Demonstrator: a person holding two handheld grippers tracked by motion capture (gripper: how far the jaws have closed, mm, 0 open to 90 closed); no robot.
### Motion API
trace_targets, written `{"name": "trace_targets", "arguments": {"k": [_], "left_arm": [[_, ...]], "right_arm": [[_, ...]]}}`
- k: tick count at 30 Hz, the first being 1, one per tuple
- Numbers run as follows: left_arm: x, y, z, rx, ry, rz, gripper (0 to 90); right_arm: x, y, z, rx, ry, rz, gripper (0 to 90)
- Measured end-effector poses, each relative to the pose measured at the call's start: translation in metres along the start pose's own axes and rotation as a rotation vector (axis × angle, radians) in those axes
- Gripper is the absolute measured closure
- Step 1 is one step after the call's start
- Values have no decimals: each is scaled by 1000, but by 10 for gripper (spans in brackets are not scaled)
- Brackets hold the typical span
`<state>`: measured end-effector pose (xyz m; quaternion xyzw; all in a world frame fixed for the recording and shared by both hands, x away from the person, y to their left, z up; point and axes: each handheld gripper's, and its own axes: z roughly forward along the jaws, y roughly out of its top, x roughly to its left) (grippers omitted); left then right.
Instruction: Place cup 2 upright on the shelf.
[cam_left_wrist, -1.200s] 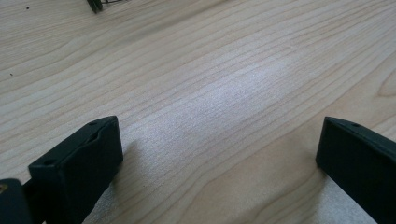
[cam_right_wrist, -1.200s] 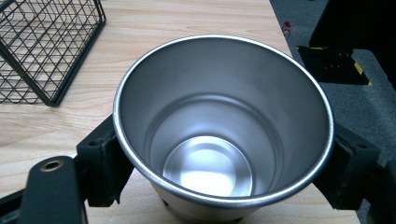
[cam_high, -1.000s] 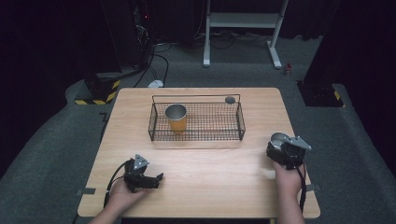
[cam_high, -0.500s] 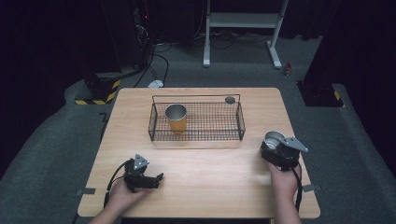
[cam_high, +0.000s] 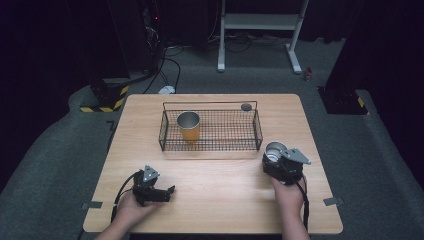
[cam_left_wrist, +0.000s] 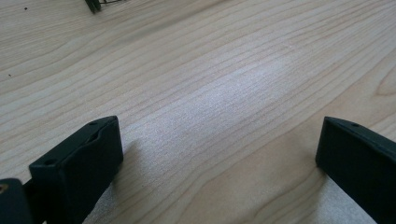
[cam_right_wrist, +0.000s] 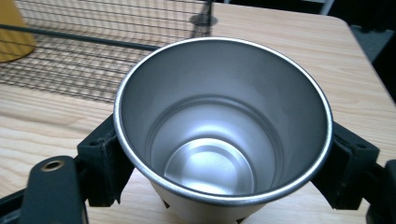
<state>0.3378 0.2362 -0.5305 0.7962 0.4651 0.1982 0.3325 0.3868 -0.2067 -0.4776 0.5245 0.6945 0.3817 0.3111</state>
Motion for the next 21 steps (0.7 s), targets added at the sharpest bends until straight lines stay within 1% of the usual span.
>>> {"name": "trace_targets", "arguments": {"k": [3, 7, 9, 10, 13, 16, 21], "left_arm": [[0, 0, 0, 0, 0, 0, 9], [0, 0, 0, 0, -1, -2, 9], [0, 0, 0, 0, -4, 0, 8], [0, 0, 0, 0, -5, 0, 8], [0, 0, 0, 0, -7, 5, 8], [0, 0, 0, 0, -7, 5, 8], [0, 0, 0, -1, -9, 6, 8]], "right_arm": [[10, -1, 2, 5, 13, -20, 185], [23, -1, 5, 9, 34, -29, 185], [30, -1, 5, 7, 44, -44, 185], [33, 1, 6, 7, 51, -57, 185], [43, 4, 5, 0, 69, -59, 185], [52, 10, 5, -11, 88, -71, 185], [63, 19, 5, -26, 108, -85, 185]]}}
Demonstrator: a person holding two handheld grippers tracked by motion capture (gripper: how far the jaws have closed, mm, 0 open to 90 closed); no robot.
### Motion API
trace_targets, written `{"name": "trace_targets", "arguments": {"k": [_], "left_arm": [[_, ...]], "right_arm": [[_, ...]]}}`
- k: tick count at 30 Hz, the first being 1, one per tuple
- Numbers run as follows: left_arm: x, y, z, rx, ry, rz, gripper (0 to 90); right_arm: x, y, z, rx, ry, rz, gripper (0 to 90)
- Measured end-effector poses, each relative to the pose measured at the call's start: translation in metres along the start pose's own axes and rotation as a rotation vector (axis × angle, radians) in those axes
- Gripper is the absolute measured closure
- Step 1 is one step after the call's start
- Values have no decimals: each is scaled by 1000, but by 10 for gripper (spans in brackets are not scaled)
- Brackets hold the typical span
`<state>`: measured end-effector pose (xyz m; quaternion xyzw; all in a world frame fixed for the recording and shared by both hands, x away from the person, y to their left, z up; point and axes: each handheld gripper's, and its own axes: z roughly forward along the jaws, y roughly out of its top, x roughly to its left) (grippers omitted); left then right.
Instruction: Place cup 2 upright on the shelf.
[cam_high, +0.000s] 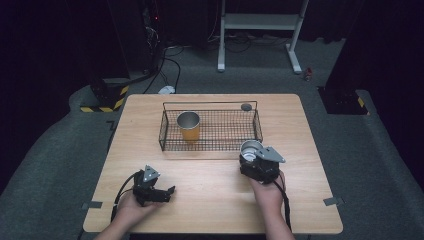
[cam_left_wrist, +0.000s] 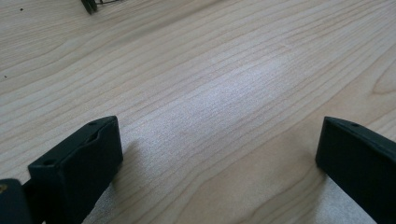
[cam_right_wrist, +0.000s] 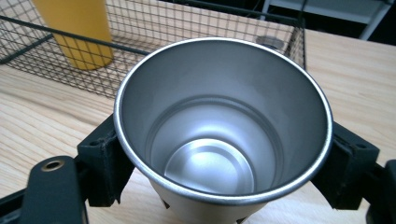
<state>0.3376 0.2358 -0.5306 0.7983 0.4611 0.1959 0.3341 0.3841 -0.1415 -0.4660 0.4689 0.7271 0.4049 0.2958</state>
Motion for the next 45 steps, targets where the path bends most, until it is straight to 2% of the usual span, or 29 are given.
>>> {"name": "trace_targets", "arguments": {"k": [9, 22, 27, 33, 45], "left_arm": [[0, 0, 0, 0, -1, 1, 8], [0, 0, 0, 1, -2, 0, 8], [0, 0, 0, 1, -1, 0, 8], [0, 0, 0, 0, -3, 0, 8], [1, 0, 0, 1, -9, 3, 7]], "right_arm": [[9, 18, 3, -23, 20, -5, 185], [14, 47, 5, -62, 25, -6, 186], [14, 59, 11, -69, 25, -9, 186], [11, 71, 20, -78, 19, 16, 185], [5, 87, 41, -56, -11, 24, 186]]}}
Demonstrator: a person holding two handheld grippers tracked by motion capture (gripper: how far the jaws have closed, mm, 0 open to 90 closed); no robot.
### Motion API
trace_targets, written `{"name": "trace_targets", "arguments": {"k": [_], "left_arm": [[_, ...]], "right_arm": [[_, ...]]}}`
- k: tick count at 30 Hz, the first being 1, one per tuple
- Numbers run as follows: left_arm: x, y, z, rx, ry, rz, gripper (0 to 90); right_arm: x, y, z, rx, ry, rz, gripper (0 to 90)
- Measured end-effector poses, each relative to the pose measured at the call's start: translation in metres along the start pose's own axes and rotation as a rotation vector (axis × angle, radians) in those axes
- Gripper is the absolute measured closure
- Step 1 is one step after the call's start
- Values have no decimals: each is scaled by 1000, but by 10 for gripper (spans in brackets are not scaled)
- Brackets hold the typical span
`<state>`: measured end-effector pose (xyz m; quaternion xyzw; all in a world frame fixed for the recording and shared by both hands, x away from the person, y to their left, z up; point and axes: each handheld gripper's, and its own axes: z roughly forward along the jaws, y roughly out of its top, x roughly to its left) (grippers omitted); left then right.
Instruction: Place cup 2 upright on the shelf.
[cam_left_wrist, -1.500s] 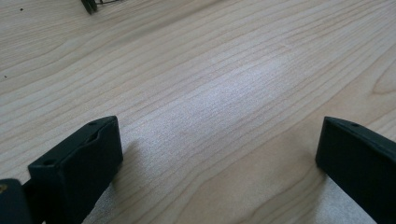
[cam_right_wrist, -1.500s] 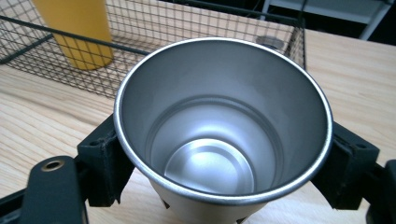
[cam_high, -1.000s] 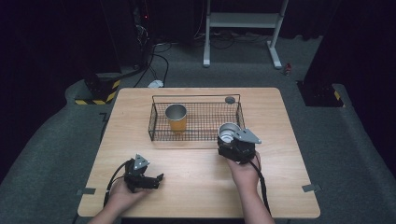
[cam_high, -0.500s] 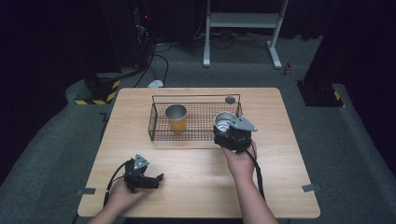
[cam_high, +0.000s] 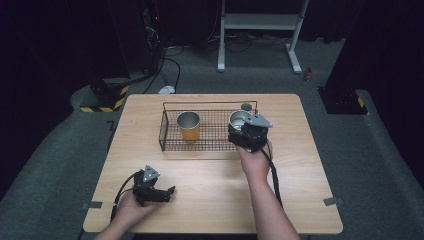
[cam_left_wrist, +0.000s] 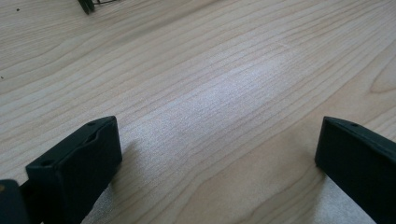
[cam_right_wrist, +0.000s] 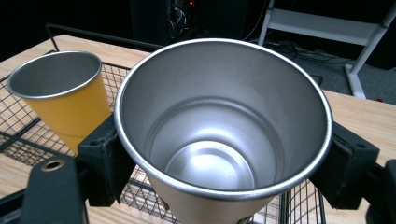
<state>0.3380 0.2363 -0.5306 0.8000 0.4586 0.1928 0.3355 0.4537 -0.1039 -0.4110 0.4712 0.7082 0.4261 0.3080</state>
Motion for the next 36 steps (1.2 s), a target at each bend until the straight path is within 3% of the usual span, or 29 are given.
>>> {"name": "trace_targets", "arguments": {"k": [14, 18, 33, 36], "left_arm": [[0, 0, 0, 0, -2, -3, 5], [0, 0, 1, 1, -1, -1, 4], [0, 0, 0, 2, 0, 3, 4], [0, 0, 0, 2, 0, 2, 4]], "right_arm": [[2, 15, 38, 39, -2, 15, 186], [1, 17, 52, 76, -12, 23, 186], [10, 1, 84, 177, -13, -9, 186], [11, -1, 87, 195, -10, 4, 186]]}}
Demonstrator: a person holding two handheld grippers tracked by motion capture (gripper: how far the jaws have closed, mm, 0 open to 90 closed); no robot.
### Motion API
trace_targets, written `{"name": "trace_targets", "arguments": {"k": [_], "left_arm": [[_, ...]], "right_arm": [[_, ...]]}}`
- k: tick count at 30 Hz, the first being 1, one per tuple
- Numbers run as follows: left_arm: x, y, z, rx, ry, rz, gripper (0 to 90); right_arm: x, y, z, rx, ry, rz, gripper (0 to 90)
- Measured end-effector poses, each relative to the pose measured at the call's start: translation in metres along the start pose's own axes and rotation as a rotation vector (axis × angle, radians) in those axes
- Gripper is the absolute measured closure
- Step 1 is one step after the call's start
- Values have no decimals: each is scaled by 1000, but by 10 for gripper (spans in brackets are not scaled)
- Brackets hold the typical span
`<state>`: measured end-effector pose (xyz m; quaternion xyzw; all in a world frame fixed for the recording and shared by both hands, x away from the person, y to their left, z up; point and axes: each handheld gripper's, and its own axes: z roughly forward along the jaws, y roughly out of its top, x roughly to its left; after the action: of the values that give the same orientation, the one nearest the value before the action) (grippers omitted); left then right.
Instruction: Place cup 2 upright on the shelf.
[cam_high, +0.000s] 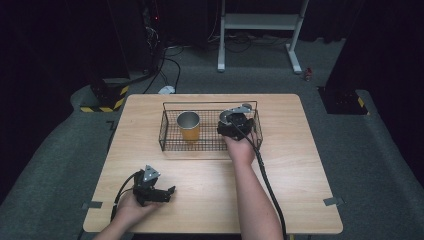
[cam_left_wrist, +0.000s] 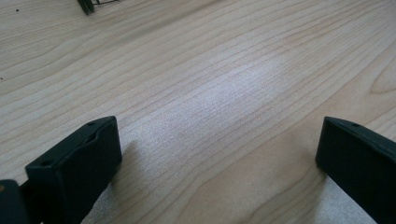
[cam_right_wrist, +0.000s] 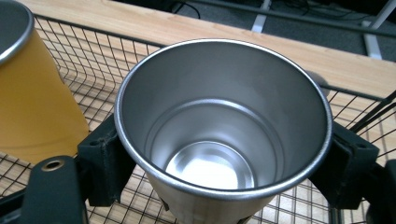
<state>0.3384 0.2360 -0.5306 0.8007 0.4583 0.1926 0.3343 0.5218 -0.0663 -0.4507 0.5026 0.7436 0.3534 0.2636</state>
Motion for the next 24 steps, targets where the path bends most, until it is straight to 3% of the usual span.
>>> {"name": "trace_targets", "arguments": {"k": [24], "left_arm": [[0, 0, 0, 0, 0, 3, 3]], "right_arm": [[5, -8, 19, 88, 3, -7, 185]]}}
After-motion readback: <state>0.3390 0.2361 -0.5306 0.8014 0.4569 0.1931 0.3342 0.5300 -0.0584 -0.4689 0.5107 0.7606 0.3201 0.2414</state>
